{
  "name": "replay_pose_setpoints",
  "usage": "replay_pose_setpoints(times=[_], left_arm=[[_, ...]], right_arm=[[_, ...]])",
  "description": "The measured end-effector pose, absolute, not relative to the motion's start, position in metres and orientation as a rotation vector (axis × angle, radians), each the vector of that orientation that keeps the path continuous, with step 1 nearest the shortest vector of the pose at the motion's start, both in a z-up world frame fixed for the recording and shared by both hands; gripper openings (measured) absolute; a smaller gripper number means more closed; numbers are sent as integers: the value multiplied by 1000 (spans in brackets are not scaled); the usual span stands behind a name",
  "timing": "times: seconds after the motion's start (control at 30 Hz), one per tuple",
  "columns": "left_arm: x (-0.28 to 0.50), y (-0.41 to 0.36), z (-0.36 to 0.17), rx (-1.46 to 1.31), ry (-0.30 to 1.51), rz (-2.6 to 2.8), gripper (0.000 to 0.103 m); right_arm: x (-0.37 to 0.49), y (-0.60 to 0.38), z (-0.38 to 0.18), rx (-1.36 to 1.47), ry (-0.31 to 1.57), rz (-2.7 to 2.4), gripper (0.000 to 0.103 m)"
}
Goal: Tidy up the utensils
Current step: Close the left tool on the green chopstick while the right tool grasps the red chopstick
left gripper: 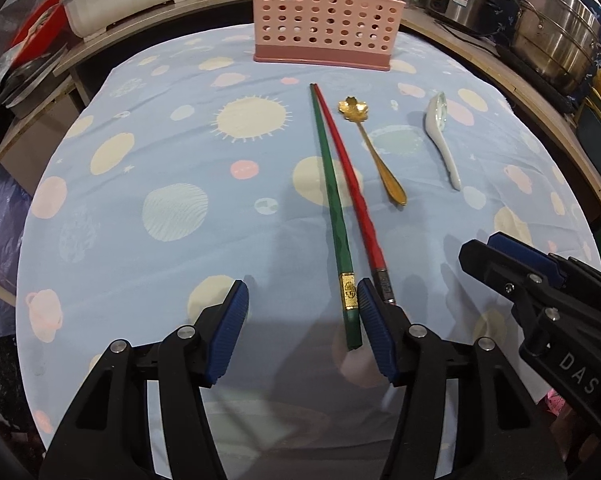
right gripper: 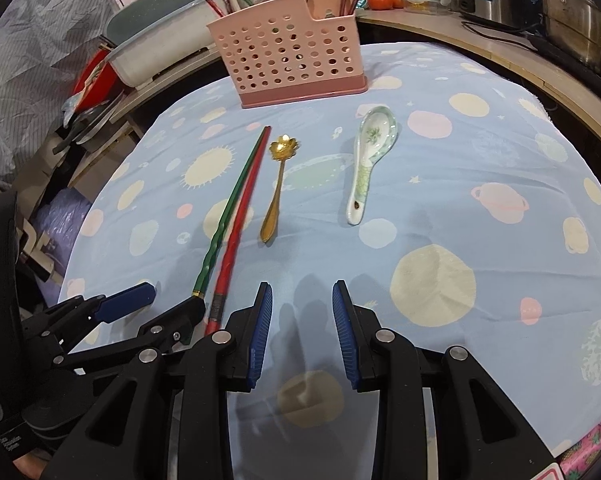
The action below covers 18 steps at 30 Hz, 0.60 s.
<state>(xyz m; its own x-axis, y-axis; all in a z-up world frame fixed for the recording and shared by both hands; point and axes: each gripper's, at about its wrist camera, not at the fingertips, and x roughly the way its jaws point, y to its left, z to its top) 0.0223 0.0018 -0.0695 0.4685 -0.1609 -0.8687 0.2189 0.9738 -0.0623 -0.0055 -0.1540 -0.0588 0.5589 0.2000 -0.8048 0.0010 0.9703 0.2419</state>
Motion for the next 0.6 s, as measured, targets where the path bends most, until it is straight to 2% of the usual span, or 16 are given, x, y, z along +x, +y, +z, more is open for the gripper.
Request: replay_pose_setpoints(times=[0.07, 0.17, 0.3, 0.4, 0.53, 0.6], left_arm=[[23, 6, -69, 48, 1058, -226, 54], [25, 13, -69, 42, 1057, -209, 47], [26, 23, -68, 24, 1057, -199, 34], [27, 31, -68, 13, 1055, -188, 32], [29, 42, -68, -13, 1055, -178, 22], [29, 44, -68, -22, 1055, -181, 21]], right_arm=[[-5, -150, -60, 218, 978, 131, 31], [-5, -144, -61, 208, 986, 151, 31], [-5, -131, -63, 185, 996, 183, 31], [-3, -121, -64, 168, 1004, 206, 31], [-3, -109, -66, 143, 1013, 238, 31], [-2, -102, -68, 126, 1020, 250, 31]])
